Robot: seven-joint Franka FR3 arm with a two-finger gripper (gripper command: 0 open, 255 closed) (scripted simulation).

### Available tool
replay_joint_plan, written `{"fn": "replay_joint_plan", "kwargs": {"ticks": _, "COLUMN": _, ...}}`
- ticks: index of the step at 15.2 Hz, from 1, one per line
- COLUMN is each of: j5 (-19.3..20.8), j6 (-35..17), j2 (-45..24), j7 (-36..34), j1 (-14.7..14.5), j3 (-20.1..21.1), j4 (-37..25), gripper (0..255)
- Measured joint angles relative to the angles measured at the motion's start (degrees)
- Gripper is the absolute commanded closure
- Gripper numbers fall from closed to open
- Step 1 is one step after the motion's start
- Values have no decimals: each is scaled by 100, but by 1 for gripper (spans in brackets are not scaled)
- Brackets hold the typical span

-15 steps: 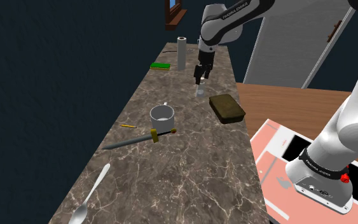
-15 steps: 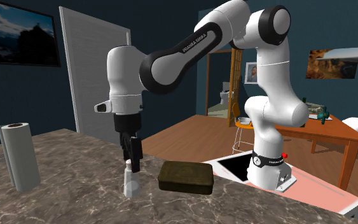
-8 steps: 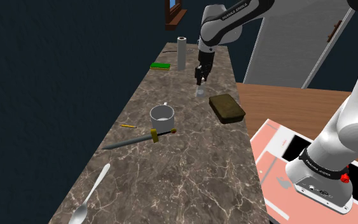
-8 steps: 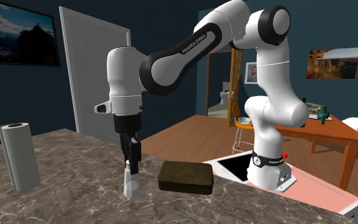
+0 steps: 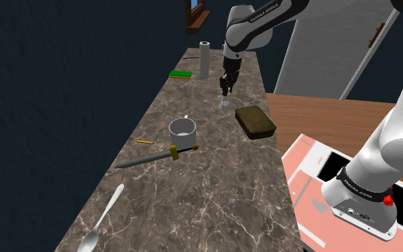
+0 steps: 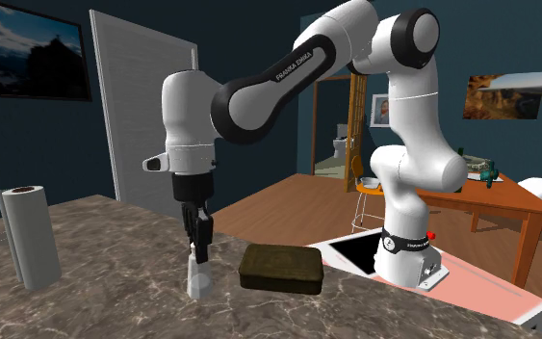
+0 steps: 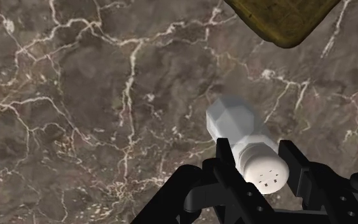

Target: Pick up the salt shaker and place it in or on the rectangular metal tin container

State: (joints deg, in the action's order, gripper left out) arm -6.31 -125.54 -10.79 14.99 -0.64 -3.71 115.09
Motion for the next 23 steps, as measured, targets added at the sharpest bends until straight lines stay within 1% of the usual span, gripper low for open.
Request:
{"fn": "replay_joint_plan", "kwargs": {"ticks": 5, "j5": 23, "j6": 200, "j2": 113, "j7": -32, "j1": -5, "j3": -3, "j4": -88, "gripper": 255}}
{"fn": "replay_joint_plan", "kwargs": {"ticks": 23, "j5": 117, "j6": 1501, "j2": 549, "j7": -158, "j1": 1, "j3": -23, "j4": -960, "gripper": 255}}
